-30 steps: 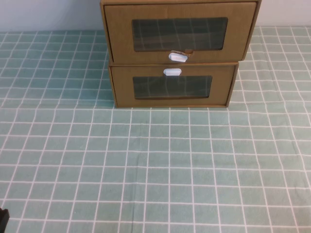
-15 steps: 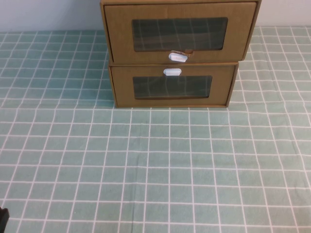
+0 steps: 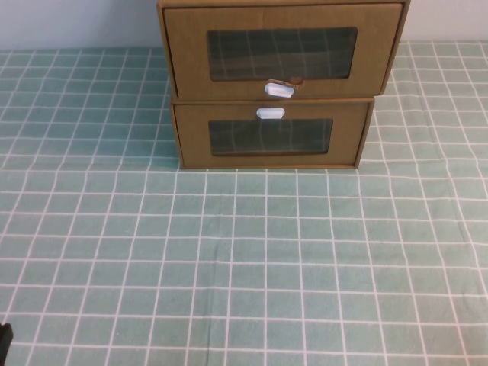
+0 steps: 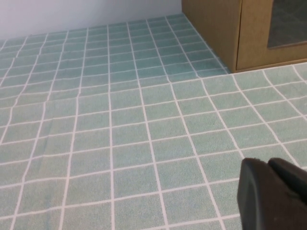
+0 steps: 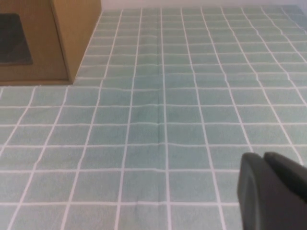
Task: Open the shoe box
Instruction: 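Pull the top drawer of the cardboard box fully open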
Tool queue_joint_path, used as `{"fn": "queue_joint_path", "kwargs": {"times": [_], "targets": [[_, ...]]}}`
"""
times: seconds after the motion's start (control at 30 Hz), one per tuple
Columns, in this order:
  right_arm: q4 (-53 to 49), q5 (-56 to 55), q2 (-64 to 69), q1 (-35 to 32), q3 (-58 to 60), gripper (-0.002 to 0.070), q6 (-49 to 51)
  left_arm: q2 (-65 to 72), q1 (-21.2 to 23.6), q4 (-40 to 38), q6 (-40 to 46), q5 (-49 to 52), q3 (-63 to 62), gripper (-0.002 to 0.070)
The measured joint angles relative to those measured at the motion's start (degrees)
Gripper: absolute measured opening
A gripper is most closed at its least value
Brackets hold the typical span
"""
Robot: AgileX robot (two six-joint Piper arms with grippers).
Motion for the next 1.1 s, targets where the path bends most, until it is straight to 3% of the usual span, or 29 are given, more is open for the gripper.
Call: {"fn": "queue_joint_path", "kwargs": {"times": [0.3,0.4,0.6,0.73,0.93,1.1], "targets": [[0.00,-13.20,0.00,0.00,0.00,-0.0014,0.00,0.00,0.00,0.00,-0.12,-4.91,0.00,-0.0005],[0.00,-21.83,0.00,0.00,0.00,-0.0014,0.00,0.00,0.00,-0.11,-1.18,-12.47,0.00,-0.0006],[0.00,-44.28,0.00,0.00,0.00,-0.0013,0.00,0.00,0.00,-0.11,-7.27,-36.77,0.00,-0.0005],[-0.13,-53.29,0.00,0.00,0.00,-0.0014,0.00,-0.02,0.00,-0.11,-8.53,-51.02,0.00,-0.0005],[-0.01,-64.19,0.00,0.00,0.00,-0.0014,0.00,-0.02,0.00,-1.00,-9.03,-59.28,0.00,-0.0005],[1.64,-69.11,0.00,0.00,-2.60,-0.0014,1.82,-0.14,0.00,-4.08,-15.83,-66.48,-0.14,-0.0005]]}}
